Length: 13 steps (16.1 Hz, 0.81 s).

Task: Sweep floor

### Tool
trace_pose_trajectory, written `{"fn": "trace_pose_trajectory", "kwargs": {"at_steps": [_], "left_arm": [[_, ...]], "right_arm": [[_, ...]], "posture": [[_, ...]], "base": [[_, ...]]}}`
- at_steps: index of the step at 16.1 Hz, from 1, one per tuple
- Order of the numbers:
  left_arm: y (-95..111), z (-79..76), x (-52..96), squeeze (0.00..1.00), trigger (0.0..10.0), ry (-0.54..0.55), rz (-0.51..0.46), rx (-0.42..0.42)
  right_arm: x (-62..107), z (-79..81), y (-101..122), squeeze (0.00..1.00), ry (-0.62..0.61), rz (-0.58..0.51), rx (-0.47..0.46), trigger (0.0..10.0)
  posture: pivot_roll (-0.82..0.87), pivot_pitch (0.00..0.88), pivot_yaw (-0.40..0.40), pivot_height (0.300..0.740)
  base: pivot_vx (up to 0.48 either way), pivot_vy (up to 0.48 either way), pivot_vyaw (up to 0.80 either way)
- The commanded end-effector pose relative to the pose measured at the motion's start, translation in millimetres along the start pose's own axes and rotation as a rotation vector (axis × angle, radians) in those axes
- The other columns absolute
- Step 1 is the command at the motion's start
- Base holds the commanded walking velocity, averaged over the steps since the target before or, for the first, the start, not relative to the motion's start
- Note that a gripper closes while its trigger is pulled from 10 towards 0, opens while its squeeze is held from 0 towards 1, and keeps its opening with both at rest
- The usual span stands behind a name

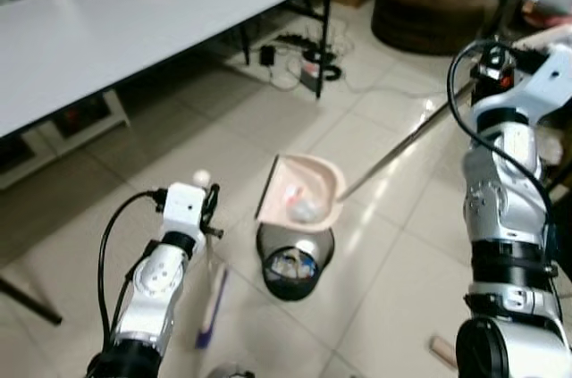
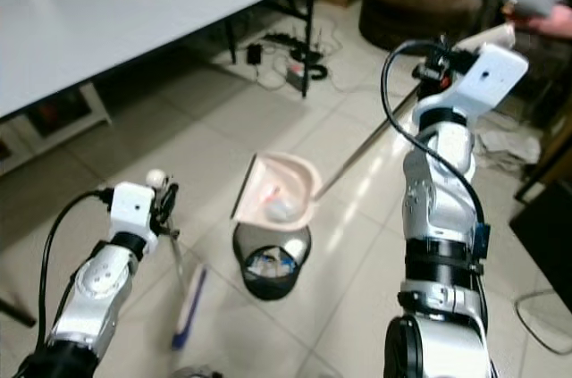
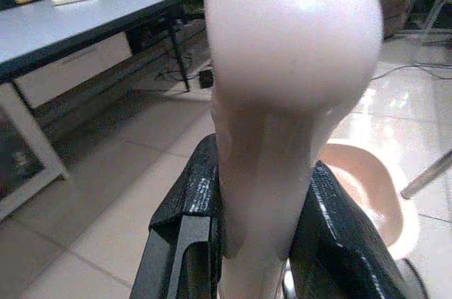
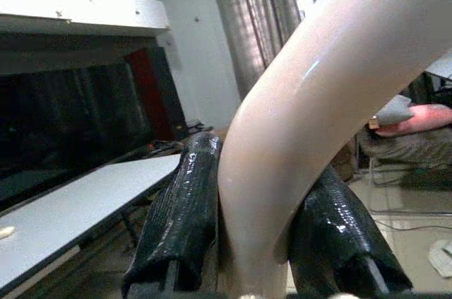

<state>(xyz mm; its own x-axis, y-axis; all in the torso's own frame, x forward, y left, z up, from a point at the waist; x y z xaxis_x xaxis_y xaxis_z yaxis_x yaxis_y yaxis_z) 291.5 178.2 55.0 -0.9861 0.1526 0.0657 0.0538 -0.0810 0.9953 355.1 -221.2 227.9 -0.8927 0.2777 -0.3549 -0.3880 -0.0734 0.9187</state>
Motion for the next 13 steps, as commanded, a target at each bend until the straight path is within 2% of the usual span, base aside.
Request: {"fn": "trace_pose_trajectory", "kwargs": {"at_steps": [1,5,8,11,13], "left_arm": [[7,1.1,-2.5,0.0,10.0,0.001,-0.029,-0.016],[7,1.5,-2.8,0.0,10.0,-0.003,-0.028,-0.02],[8,1.3,-3.6,0.0,10.0,-0.006,-0.029,-0.028],[9,0.0,-4.4,0.0,10.0,-0.011,-0.032,-0.033],[9,-0.4,-4.8,0.0,10.0,-0.013,-0.032,-0.035]], "right_arm": [[-6.0,1.5,14,0.0,-0.008,-0.085,0.007,10.0],[-9.1,18.2,17,0.0,0.061,-0.139,0.048,10.0],[-6.0,51.8,15,0.0,0.224,-0.215,0.131,10.0],[6.8,83.4,13,0.0,0.397,-0.305,0.23,10.0],[13.5,95.0,8,0.0,0.456,-0.331,0.251,10.0]], "posture": [[-0.01,0.0,0.014,0.74],[0.0,0.0,0.018,0.74],[0.0,0.0,0.019,0.74],[0.0,0.0,0.023,0.74],[0.0,0.0,0.022,0.74]], "base": [[0.0,0.0,0.0],[0.0,0.0,0.0],[0.0,0.0,0.0],[0.0,0.0,0.0],[0.0,0.0,0.0]]}}
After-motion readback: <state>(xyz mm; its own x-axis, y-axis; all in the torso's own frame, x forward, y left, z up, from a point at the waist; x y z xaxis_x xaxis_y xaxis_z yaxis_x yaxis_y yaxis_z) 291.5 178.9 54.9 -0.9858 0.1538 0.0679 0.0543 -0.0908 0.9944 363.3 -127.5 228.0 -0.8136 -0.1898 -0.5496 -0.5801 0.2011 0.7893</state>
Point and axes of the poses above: a point about 5 cm out from each wrist's last joint towards the gripper, its own x axis pointing back from the gripper into the wrist, its own y axis along the axis of the wrist's last joint, z = x × y, the point moved 1 cm from there along -x, pointing out of the wrist towards the gripper, and after that the axes turned 7 degrees about x, right-handed, at the moved point
